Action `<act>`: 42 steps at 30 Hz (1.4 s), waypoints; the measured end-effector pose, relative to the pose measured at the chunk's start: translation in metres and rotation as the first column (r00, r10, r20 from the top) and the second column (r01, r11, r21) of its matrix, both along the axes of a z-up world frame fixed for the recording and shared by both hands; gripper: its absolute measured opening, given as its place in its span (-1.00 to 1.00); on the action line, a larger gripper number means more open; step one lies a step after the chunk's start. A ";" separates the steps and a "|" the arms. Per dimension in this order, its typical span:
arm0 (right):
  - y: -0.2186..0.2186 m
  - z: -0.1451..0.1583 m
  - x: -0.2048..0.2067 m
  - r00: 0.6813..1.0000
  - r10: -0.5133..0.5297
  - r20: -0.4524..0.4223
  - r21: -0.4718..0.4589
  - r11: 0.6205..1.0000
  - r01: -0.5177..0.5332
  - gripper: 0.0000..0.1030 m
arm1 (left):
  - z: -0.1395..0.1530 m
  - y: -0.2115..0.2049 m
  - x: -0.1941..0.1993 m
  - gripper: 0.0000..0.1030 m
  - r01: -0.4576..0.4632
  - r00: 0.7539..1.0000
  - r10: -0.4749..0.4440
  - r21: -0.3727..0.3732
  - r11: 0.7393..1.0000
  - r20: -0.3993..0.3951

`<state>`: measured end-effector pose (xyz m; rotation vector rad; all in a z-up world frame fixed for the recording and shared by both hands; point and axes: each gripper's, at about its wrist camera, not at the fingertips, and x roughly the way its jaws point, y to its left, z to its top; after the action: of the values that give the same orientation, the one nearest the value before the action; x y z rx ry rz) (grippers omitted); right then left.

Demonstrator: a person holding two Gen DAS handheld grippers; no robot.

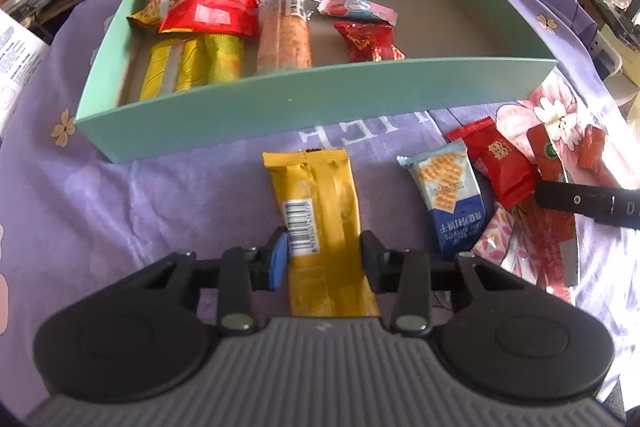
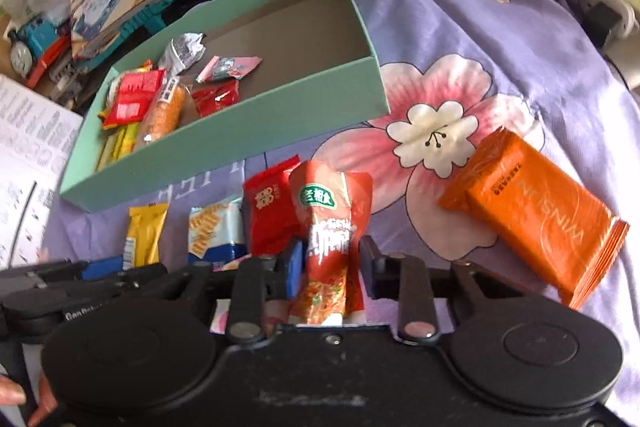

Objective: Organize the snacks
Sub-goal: 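Lower the yellow bar and orange-red pouch into the box and open both tools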

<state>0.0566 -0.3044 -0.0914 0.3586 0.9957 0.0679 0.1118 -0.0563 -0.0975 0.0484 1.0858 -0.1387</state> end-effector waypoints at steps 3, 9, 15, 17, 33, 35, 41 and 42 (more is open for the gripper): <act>-0.003 0.005 -0.003 1.000 -0.009 0.005 0.011 1.000 0.009 -0.50 | 0.004 0.006 -0.002 -0.28 -0.009 1.000 0.009 -0.026 1.000 -0.002; -0.002 0.018 -0.009 1.000 0.000 0.031 0.031 1.000 -0.001 -0.52 | 0.021 0.011 -0.010 -0.28 -0.009 0.999 0.011 -0.060 0.998 0.030; 0.001 0.038 -0.012 0.998 0.016 0.064 0.048 0.999 -0.019 -0.52 | 0.045 0.008 -0.019 -0.28 0.016 0.997 -0.010 -0.078 0.997 0.080; 0.002 0.048 -0.009 0.996 0.026 0.084 0.043 0.999 -0.030 -0.52 | 0.056 0.005 -0.017 -0.28 0.029 0.995 -0.020 -0.087 0.996 0.102; 0.004 0.099 0.107 0.981 0.044 0.188 -0.031 0.999 -0.039 -0.52 | 0.107 -0.044 0.115 -0.28 0.057 0.982 -0.039 -0.095 0.994 0.186; 0.003 0.099 0.131 0.983 0.039 0.181 -0.026 0.999 -0.035 -0.52 | 0.105 -0.048 0.138 -0.28 0.048 0.984 -0.028 -0.110 0.993 0.177; 0.002 0.088 0.188 0.986 0.033 0.161 -0.027 0.999 -0.029 -0.52 | 0.092 -0.061 0.189 -0.28 0.033 0.986 -0.015 -0.112 0.993 0.164; 0.002 0.086 0.195 0.987 0.034 0.156 -0.026 0.999 -0.030 -0.52 | 0.090 -0.063 0.195 -0.28 0.033 0.987 -0.015 -0.109 0.994 0.162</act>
<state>0.2514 -0.3025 -0.0059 0.3109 0.8459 0.1119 0.3071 -0.1190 -0.0074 -0.0272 0.9145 -0.2130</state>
